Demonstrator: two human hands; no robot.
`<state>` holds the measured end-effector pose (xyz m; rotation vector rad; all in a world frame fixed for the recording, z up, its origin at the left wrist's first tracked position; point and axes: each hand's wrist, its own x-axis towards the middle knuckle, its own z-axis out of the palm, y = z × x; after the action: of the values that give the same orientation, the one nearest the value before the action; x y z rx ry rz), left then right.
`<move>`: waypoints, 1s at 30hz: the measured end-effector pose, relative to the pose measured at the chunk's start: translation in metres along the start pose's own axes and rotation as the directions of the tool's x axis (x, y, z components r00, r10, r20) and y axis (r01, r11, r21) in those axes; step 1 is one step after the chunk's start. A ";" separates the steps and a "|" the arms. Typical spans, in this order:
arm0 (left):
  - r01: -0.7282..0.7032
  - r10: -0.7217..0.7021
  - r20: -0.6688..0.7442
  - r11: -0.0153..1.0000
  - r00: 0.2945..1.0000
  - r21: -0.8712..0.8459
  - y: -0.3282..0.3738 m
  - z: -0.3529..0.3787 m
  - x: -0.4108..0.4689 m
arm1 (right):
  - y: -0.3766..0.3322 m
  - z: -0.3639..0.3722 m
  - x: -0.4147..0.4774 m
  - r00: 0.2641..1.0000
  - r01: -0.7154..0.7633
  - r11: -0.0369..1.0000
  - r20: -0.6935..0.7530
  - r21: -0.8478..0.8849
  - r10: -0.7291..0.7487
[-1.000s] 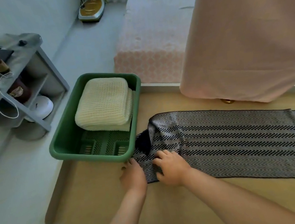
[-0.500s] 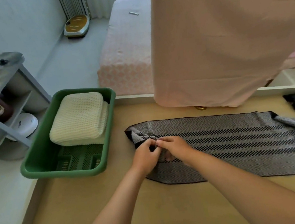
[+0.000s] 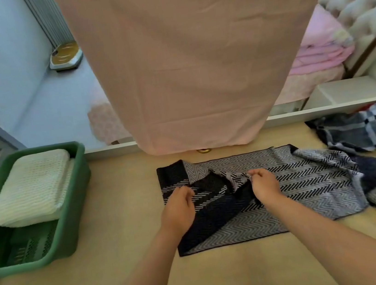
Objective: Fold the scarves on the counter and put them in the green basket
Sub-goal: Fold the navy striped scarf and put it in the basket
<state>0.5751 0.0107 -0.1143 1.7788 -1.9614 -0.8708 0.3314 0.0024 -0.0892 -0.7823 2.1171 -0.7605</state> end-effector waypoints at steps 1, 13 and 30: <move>-0.010 0.008 0.025 0.997 1.000 0.070 -0.001 0.007 -0.001 | 0.011 -0.006 0.006 1.000 -0.019 0.996 0.000 -0.084 0.019; -0.157 -0.061 0.353 0.816 0.934 0.556 -0.024 0.032 -0.019 | 0.072 0.010 0.007 0.798 0.598 0.498 0.523 -0.628 -0.300; -0.071 -0.270 0.487 0.815 0.831 0.574 -0.069 -0.051 -0.018 | 0.023 0.102 -0.055 0.869 0.490 0.487 0.367 -0.723 -0.331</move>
<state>0.6626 0.0159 -0.1178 2.1469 -2.7596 -0.9793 0.4355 0.0299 -0.1375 -1.8352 2.0694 0.1479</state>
